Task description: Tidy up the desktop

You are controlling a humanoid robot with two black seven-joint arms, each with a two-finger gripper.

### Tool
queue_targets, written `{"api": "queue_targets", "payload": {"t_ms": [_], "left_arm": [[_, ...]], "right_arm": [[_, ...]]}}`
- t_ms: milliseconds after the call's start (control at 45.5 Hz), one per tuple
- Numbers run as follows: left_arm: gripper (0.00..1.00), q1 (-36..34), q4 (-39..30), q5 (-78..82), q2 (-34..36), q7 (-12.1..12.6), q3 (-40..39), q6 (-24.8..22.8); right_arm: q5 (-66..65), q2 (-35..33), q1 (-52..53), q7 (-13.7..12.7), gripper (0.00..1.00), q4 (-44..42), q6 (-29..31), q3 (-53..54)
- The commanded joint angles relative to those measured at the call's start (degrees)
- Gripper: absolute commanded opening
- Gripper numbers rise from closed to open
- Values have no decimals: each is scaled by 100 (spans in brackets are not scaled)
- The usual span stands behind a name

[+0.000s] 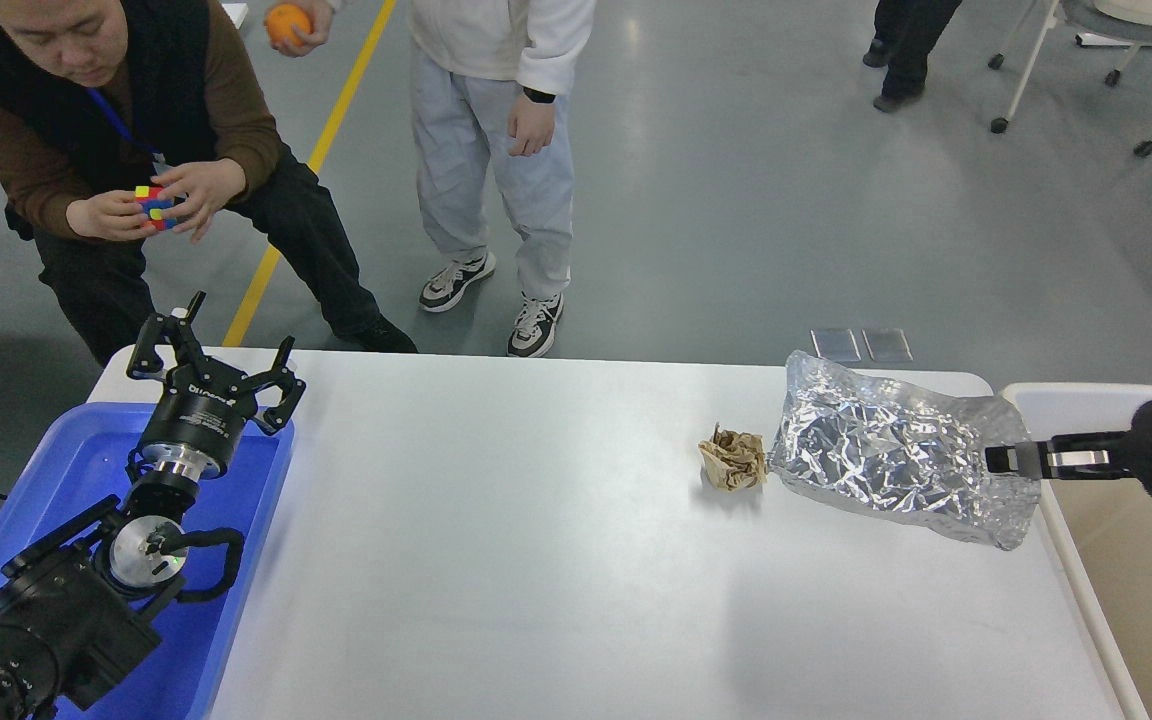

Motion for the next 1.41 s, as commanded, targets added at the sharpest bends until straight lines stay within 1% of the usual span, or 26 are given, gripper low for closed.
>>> {"api": "queue_targets", "payload": {"t_ms": [0,176,220,329,505,637,703,747,812,878,1076,1186,1273,1383], "left_arm": [[100,0,0,-1,0,-1,0,-1],[100,0,0,-1,0,-1,0,-1],[100,0,0,-1,0,-1,0,-1],[100,9,0,-1,0,-1,0,-1],[100,9,0,-1,0,-1,0,-1],[100,0,0,-10,0,-1,0,-1],[100,0,0,-1,0,-1,0,-1],[100,0,0,-10,0,-1,0,-1],[100,9,0,-1,0,-1,0,0],[100,9,0,-1,0,-1,0,8],[100,9,0,-1,0,-1,0,8],[100,9,0,-10,0,-1,0,8],[100,0,0,-1,0,-1,0,8],[100,9,0,-10,0,-1,0,8]], "right_arm": [[836,-70,6,31,0,-1366,65,1],[2084,36,-556,225,0,-2852,74,10],[2400,88,-749,251,0,-3125,83,10],[3025,124,-1382,462,0,-3670,66,10],[4307,519,-2340,462,0,-4593,30,18],[5432,1063,-3026,401,0,-5401,-49,18],[5951,1327,-3272,348,0,-5674,-66,27],[6311,1485,-3430,260,0,-5815,-75,36],[6873,1696,-3632,-3,0,-5991,-101,80],[7533,1951,-3817,-311,0,-6123,-259,89],[8386,2488,-4151,-838,0,-6211,-927,168],[8414,2751,-4309,-909,0,-6211,-1129,168],[8334,2892,-4450,-900,0,-6246,-1270,159],[8168,3085,-4670,-900,0,-6650,-1323,159]]}}
